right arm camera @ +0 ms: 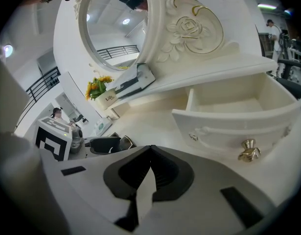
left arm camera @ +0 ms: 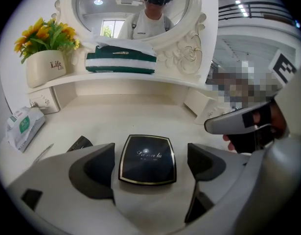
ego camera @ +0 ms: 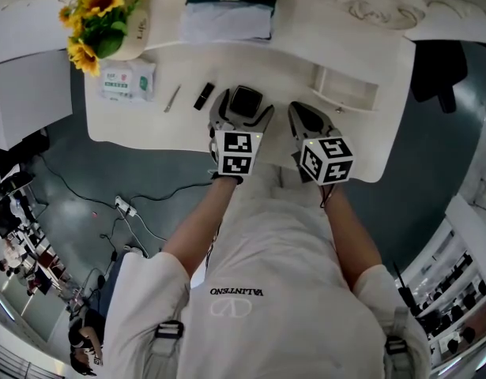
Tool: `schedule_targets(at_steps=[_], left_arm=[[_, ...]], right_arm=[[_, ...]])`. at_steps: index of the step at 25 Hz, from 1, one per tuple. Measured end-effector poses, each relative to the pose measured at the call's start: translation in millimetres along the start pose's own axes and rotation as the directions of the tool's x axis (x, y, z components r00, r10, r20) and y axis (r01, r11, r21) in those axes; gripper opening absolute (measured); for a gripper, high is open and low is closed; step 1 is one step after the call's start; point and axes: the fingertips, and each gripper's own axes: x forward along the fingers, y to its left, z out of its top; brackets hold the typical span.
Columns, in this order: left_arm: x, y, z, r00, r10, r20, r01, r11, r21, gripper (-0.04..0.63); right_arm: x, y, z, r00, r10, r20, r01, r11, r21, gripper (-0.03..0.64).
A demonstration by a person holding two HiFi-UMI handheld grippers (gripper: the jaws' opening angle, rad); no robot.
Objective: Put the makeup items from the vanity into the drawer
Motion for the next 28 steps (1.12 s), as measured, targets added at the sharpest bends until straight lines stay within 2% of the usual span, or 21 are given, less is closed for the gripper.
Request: schedule_targets(at_steps=[1, 7, 15, 20, 28], left_arm=[[0.0, 1.5, -0.1, 1.000, 0.014, 0.001, -0.014, 1.000, 0.005, 0.459], [-2.1, 9.9, -0.4, 0.998, 0.065, 0.004, -0.065, 0.997, 0.030, 0.334], [-5.1, 8.0, -1.8, 0.995, 0.101, -0.003, -0.100, 0.992, 0.076, 0.330], [-15.7, 3.8, 5.5, 0.994, 0.111, 0.017, -0.112, 0.991, 0.067, 0.330], [-34.5, -29.5, 39.4, 0.995, 0.070, 0.065, -0.072, 0.997, 0.025, 0.330]], right_arm=[[0.2, -0.5, -0.4, 1.000, -0.001, -0.001, 0.001, 1.000, 0.002, 0.012], [0.0, -3.0, -2.2, 1.000, -0.001, -0.004, 0.001, 1.000, 0.008, 0.012], [-8.0, -0.3, 3.5, 1.000, 0.012, 0.009, -0.012, 1.000, -0.005, 0.012], [-22.7, 11.1, 16.8, 0.998, 0.044, 0.044, -0.043, 0.999, -0.029, 0.012], [-52.5, 15.5, 36.7, 0.994, 0.049, 0.101, -0.043, 0.997, -0.061, 0.012]])
